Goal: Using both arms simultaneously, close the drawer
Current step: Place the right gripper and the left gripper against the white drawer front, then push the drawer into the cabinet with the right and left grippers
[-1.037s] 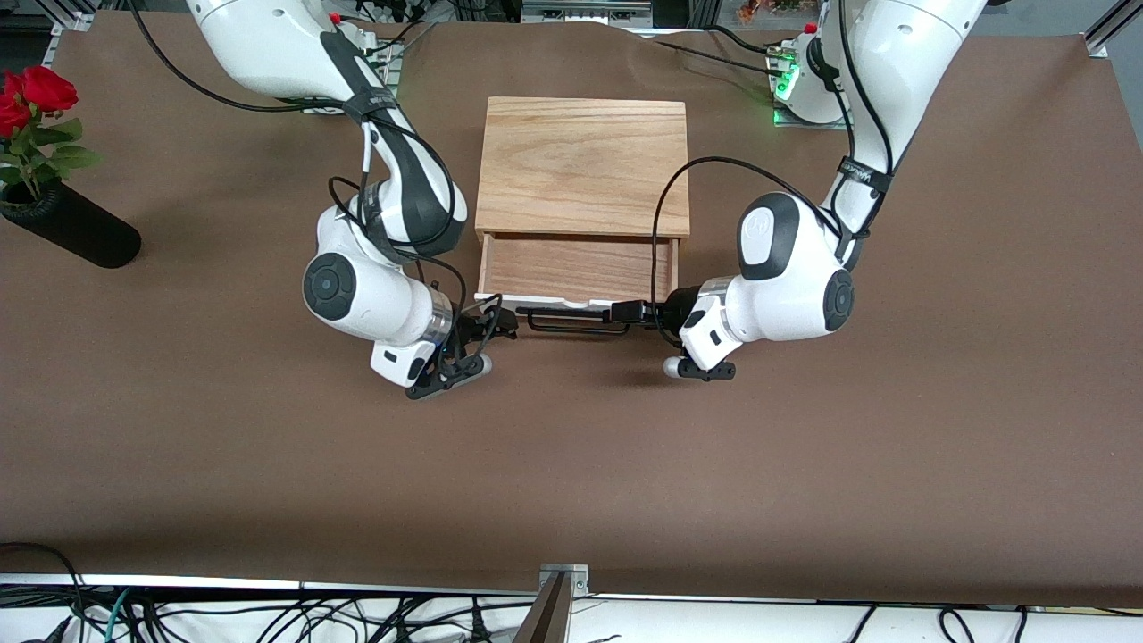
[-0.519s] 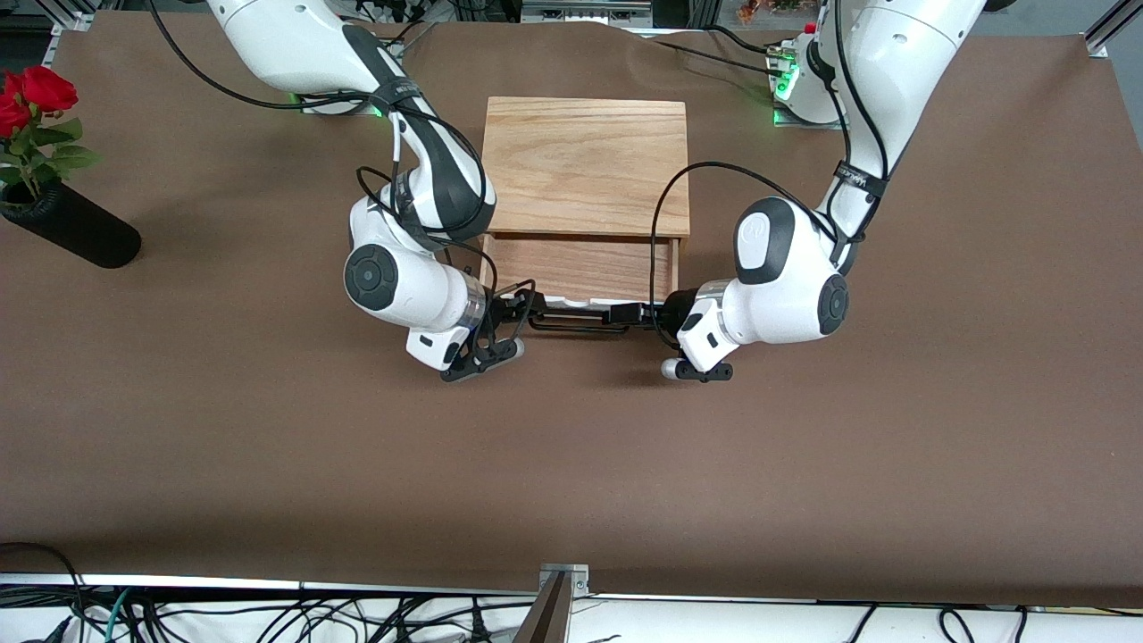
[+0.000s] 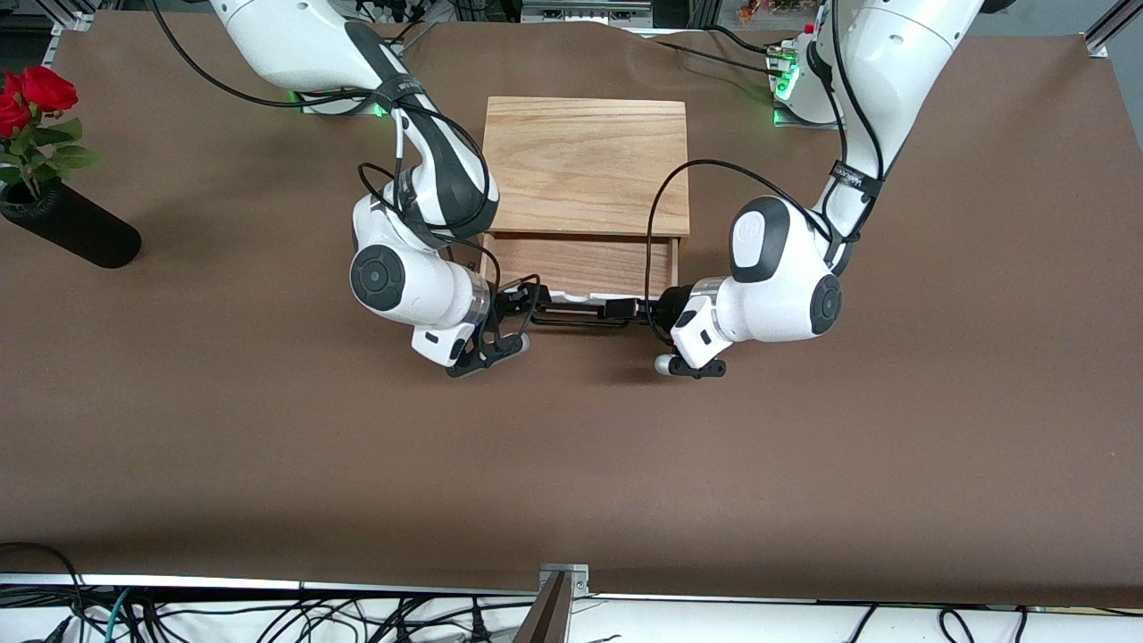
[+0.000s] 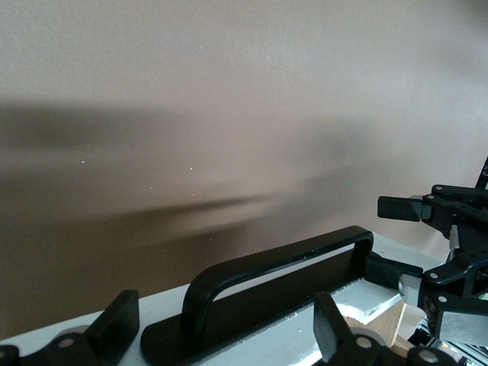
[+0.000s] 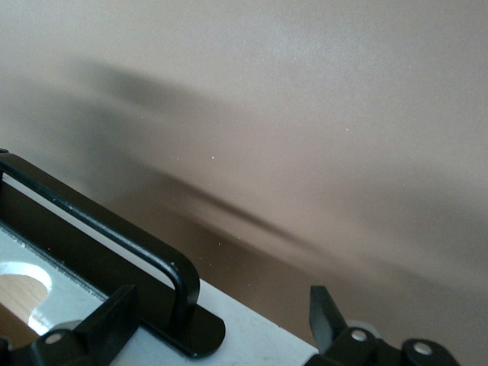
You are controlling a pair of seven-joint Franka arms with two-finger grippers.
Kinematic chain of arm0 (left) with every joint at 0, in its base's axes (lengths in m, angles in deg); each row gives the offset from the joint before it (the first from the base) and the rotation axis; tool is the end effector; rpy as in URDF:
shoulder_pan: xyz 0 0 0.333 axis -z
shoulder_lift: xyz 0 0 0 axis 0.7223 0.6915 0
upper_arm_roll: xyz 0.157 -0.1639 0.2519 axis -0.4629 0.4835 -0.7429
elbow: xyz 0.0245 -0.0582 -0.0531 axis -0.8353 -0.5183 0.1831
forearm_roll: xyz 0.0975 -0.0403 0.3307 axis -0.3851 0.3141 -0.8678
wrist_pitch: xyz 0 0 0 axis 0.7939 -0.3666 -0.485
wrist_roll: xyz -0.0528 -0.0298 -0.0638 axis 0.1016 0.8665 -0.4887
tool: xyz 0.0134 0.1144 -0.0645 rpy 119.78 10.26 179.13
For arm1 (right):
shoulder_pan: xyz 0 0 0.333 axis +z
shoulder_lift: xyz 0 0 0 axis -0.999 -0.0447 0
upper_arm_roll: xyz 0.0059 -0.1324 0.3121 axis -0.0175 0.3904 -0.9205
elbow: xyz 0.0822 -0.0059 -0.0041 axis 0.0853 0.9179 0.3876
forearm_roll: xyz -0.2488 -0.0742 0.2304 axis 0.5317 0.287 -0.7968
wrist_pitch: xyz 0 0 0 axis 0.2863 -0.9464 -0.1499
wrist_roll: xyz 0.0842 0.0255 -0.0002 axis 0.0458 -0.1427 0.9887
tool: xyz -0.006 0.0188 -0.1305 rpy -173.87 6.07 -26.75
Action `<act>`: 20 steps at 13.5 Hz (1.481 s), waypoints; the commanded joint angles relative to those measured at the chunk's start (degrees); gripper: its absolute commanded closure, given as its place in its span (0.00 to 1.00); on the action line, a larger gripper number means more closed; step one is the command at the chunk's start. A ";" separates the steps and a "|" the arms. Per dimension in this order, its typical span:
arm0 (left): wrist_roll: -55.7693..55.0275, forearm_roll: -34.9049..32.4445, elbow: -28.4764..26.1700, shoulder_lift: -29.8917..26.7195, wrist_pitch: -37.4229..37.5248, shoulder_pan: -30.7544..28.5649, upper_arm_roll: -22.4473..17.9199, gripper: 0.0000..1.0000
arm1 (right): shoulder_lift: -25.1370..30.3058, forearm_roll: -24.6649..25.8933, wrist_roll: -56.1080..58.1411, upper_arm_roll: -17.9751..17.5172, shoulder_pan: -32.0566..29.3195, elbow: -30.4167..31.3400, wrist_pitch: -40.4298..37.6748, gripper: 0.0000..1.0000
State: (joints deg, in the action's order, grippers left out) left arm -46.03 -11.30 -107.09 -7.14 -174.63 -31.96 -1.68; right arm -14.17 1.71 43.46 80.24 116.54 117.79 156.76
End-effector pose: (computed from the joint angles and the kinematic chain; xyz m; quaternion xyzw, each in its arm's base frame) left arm 0.5796 -0.3310 0.3064 0.9291 0.0299 -0.1230 0.3475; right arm 0.5751 0.3801 0.3183 -0.9693 -0.1555 0.0642 0.1791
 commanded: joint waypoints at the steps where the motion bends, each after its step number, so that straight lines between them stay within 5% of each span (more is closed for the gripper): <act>1: 0.00 1.81 -1.68 -0.77 4.67 0.39 0.57 0.00 | -0.19 -0.78 -0.51 -0.22 1.48 0.01 -4.82 0.00; 20: -0.18 -8.73 -2.12 -1.91 24.20 0.39 1.01 0.00 | -0.89 -0.87 -0.16 -0.22 2.98 0.10 -22.93 0.00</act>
State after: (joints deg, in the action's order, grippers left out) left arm -45.98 -17.72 -107.32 -7.33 -153.94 -31.58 -0.53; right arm -14.32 1.13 43.20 80.09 119.63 117.78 138.33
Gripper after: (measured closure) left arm 0.000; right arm 0.000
